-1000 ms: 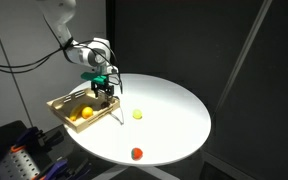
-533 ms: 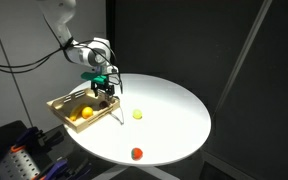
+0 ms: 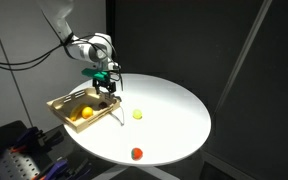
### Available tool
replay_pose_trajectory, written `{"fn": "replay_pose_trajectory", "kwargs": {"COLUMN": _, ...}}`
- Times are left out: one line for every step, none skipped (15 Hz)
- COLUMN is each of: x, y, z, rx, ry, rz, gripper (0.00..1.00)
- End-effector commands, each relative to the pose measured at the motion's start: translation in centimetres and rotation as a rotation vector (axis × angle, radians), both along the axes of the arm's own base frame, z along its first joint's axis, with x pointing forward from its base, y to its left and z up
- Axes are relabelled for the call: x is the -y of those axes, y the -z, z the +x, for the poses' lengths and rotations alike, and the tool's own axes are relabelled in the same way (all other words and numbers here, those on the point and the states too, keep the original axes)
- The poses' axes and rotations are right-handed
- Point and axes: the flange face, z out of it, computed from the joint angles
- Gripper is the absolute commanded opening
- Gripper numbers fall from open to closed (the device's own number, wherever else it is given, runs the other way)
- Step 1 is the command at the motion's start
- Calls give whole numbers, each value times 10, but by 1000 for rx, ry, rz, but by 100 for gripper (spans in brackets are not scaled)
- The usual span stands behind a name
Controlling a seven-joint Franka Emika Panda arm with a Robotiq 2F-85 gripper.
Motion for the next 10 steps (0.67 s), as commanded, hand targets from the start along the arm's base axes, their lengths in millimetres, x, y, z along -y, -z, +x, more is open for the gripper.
{"fn": "replay_pose_trajectory", "kwargs": {"x": 13, "y": -27, "z": -7, "rx": 12, "ry": 89, "rz": -27, "gripper": 100}}
{"fn": "replay_pose_trajectory", "kwargs": {"x": 18, "y": -33, "z": -9, "rx": 14, "ry": 118, "rz": -30, "gripper": 100}}
{"fn": "replay_pose_trajectory", "kwargs": {"x": 22, "y": -38, "z": -11, "rx": 15, "ry": 144, "rz": -36, "gripper": 100}}
{"fn": "replay_pose_trajectory", "kwargs": {"x": 26, "y": -42, "z": -15, "rx": 14, "ry": 163, "rz": -40, "gripper": 100}}
{"fn": "replay_pose_trajectory", "kwargs": {"x": 30, "y": -46, "z": -18, "rx": 10, "ry": 179, "rz": -44, "gripper": 100}}
{"fn": "replay_pose_trajectory", "kwargs": {"x": 33, "y": -50, "z": -22, "rx": 8, "ry": 184, "rz": -45, "gripper": 100}}
{"fn": "replay_pose_trajectory", "kwargs": {"x": 36, "y": -54, "z": -27, "rx": 1, "ry": 186, "rz": -44, "gripper": 100}}
{"fn": "replay_pose_trajectory", "kwargs": {"x": 39, "y": -57, "z": -33, "rx": -4, "ry": 186, "rz": -45, "gripper": 100}}
{"fn": "replay_pose_trajectory", "kwargs": {"x": 42, "y": -60, "z": -38, "rx": -9, "ry": 182, "rz": -48, "gripper": 100}}
{"fn": "replay_pose_trajectory", "kwargs": {"x": 44, "y": -63, "z": -43, "rx": -17, "ry": 182, "rz": -50, "gripper": 100}}
